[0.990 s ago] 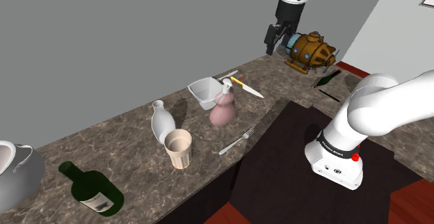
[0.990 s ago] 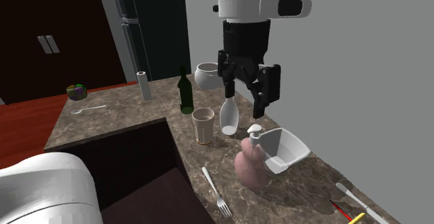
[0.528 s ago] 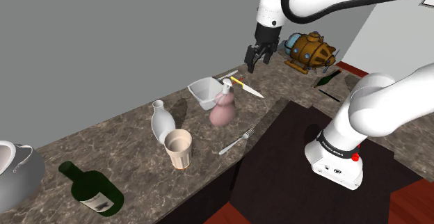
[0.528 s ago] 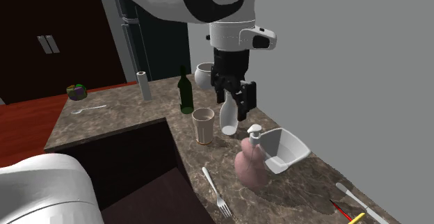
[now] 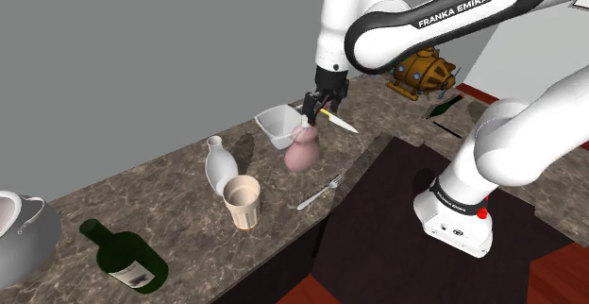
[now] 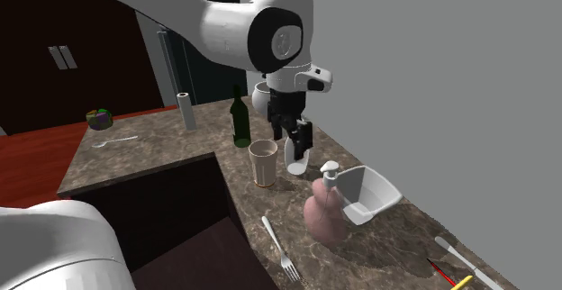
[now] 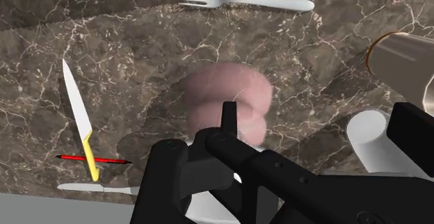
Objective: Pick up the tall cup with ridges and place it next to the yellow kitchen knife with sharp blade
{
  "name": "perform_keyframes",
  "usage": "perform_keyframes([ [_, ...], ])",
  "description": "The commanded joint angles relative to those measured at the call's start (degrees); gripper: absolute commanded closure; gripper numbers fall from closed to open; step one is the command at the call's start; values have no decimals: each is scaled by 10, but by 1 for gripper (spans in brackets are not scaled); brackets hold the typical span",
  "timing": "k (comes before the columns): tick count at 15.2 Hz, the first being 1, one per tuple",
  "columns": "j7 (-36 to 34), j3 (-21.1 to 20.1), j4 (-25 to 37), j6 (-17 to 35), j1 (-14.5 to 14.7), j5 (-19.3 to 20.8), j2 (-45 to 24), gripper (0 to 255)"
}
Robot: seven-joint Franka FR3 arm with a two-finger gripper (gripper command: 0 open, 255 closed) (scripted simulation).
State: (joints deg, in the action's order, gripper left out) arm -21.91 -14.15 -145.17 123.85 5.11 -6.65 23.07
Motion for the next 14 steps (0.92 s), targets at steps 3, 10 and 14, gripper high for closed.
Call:
perform_keyframes([
  [3, -39, -32, 15, 65, 9, -2, -77, 0],
  [10, -122, -77, 73, 160, 22, 39, -227, 0],
  [14, -179, -84, 122, 199, 40, 85, -317, 0],
])
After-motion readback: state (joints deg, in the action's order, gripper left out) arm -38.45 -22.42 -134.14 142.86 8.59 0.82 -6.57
